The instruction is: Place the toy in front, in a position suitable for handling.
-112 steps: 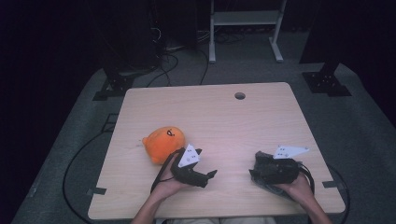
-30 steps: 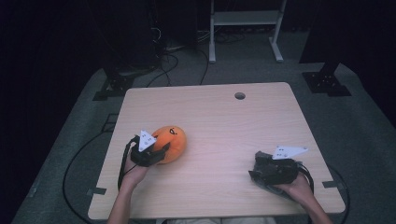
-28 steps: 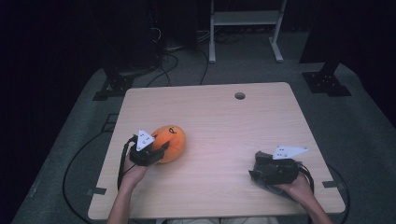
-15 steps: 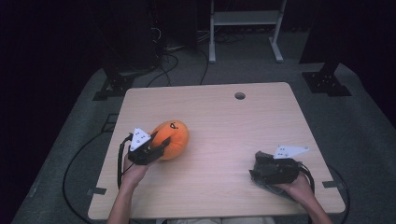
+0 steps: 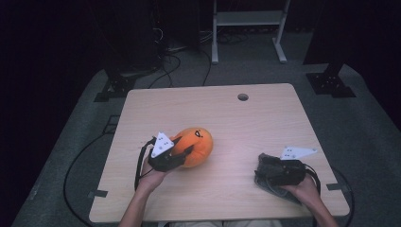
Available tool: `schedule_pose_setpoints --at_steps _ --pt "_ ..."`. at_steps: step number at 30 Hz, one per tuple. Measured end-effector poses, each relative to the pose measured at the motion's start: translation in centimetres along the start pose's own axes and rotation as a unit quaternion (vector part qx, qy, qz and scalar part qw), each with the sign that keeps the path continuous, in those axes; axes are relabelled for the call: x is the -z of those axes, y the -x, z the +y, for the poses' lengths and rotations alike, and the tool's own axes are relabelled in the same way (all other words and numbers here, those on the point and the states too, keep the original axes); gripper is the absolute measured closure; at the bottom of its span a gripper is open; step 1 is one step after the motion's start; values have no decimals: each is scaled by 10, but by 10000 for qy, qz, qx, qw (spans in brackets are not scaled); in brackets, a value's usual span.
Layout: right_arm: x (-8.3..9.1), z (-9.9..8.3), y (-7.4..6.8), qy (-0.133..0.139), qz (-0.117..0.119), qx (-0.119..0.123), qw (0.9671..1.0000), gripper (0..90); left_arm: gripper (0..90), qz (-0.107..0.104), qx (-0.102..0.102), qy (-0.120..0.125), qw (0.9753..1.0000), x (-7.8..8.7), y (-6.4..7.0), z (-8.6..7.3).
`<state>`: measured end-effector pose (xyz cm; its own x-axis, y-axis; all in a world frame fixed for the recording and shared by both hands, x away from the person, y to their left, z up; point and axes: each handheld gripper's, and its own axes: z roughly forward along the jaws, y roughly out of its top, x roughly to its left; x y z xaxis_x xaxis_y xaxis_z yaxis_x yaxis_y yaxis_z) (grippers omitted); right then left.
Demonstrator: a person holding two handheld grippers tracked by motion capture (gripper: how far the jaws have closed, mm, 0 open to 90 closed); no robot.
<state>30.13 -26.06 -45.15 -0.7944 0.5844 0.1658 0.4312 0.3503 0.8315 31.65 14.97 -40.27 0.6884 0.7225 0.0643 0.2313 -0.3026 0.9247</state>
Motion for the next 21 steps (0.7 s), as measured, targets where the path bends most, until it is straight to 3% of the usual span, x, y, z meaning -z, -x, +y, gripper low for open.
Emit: schedule_pose_setpoints --at_steps 3,12,21 --pt "1 0 1 52 -22 -22 10000 328 496 -195 -86 -1 9998 -6 10 2" --pt "3 0 0 79 -118 5 9999 329 491 -461 -245 -36 9986 -16 26 5" --pt "14 -1 9 282 -281 -177 9991 328 485 -745 -436 -186 9961 -36 47 8"
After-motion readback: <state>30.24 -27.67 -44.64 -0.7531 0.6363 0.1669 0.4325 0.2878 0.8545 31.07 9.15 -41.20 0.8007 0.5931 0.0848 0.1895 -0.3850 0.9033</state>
